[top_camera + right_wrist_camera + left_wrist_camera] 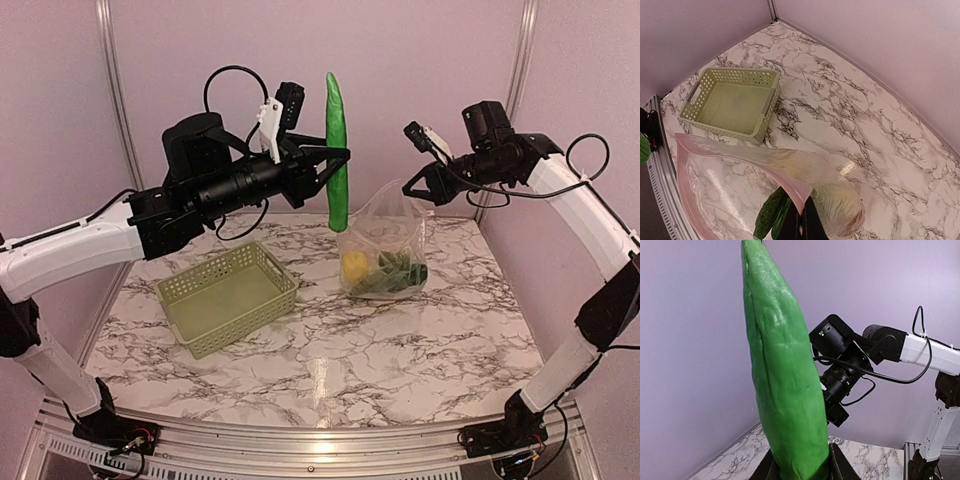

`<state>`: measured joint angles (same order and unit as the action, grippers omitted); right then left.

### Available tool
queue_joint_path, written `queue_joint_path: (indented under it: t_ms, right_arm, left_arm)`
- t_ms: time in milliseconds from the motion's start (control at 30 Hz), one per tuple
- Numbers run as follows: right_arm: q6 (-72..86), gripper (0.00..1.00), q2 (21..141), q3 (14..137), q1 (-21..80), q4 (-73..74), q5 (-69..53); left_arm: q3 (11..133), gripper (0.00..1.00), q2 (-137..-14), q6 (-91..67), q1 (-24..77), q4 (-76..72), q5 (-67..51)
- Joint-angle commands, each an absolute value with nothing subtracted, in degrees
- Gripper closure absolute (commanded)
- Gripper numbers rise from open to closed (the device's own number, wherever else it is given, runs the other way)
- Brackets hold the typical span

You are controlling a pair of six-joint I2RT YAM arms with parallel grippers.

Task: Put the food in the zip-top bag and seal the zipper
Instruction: Place the fake vegetable in the zipper food storage bag.

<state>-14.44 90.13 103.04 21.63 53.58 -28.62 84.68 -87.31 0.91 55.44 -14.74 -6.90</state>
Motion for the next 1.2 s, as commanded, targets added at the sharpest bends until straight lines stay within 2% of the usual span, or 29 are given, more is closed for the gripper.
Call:
queue_joint_path:
  t_ms: [0,233,367,500,600,700,867,967,1167]
  right_arm:
    - [-12.91,1.00,89.98,105.63,21.97,52.56,-31.88]
    - [-12.09,1.00,89.44,104.70,21.97,52.41,-33.91]
    - [-11.95,1.00,88.97,104.41,21.97,52.38,-34.27]
    - [-11.92,1.00,88.60,104.50,21.59,52.46,-34.46]
    - [-11.79,1.00,88.51,104.37,20.97,52.38,-34.84]
    - [-11.53,1.00,88.83,104.23,20.51,52.23,-35.64]
    - [-11.34,1.00,89.53,104.44,20.26,52.09,-36.25]
    - [-11.49,1.00,89.65,104.22,20.17,52.14,-36.34]
    - [-12.40,1.00,89.53,103.94,20.21,52.50,-36.87]
  left_arm:
    - [85.86,0.95,-93.71,2.93,59.17,-31.61,-3.50]
    - [89.54,0.93,-104.50,9.41,62.53,-42.44,7.86]
    - [91.20,0.82,-110.40,14.08,63.28,-47.92,17.13]
    - [92.43,0.61,-114.75,15.19,63.28,-48.88,22.85]
    - [94.02,0.38,-115.31,14.70,63.28,-45.36,23.53]
    - [95.43,0.25,-114.48,14.10,63.28,-41.16,23.48]
    - [94.16,0.16,-109.31,12.03,63.58,-37.44,20.58]
    - [92.83,0.15,-103.72,8.57,63.66,-33.15,18.14]
    - [91.29,0.13,-96.05,10.14,63.63,-12.68,9.73]
